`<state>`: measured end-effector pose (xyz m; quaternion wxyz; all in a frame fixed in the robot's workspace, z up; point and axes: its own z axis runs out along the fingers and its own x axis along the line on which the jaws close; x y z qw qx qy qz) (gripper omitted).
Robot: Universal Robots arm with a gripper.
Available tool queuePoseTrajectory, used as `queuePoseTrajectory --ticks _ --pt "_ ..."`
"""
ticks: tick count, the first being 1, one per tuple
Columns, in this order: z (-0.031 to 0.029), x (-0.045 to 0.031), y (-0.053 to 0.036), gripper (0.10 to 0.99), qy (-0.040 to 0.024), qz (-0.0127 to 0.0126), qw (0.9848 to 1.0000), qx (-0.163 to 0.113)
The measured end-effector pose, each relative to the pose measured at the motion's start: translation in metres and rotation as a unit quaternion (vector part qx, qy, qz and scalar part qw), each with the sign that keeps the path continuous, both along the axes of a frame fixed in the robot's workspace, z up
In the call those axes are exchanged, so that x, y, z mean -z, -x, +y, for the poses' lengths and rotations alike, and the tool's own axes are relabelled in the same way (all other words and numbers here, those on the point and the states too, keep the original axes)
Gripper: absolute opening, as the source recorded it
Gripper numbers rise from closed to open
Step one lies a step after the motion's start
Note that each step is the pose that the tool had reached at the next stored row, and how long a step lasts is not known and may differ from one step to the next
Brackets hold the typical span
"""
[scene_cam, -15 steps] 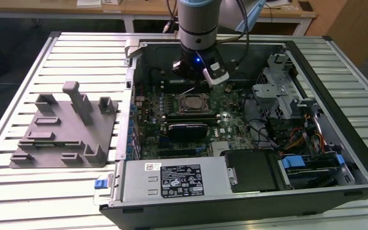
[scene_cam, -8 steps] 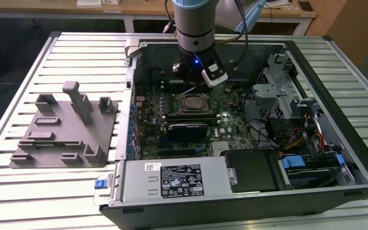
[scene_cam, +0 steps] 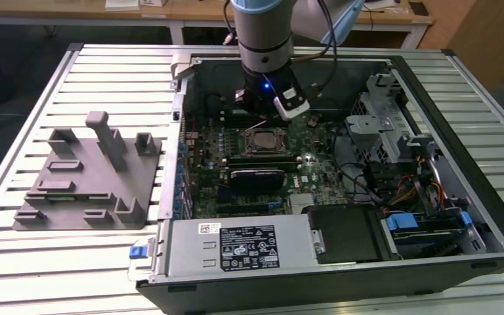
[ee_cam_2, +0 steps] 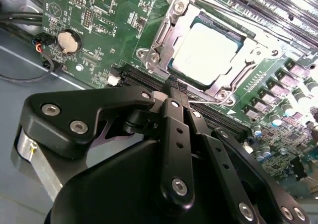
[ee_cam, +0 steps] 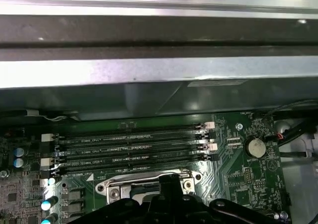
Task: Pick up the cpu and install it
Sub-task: 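Install the first cpu locking lever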
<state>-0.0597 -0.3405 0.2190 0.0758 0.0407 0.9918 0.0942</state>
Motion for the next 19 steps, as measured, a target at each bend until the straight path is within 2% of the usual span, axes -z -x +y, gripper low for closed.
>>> queuePoseTrajectory --ticks 5,12,19 --pt "0.0022 0.0018 0.0017 0.106 0.0004 -0.0019 1.0 0.0" --pt "0.0031 0.002 0.0018 0.106 0.0005 -0.0019 1.0 0.0" --pt "0.0076 0.0023 0.0021 0.106 0.0004 -0.0019 1.0 0.0"
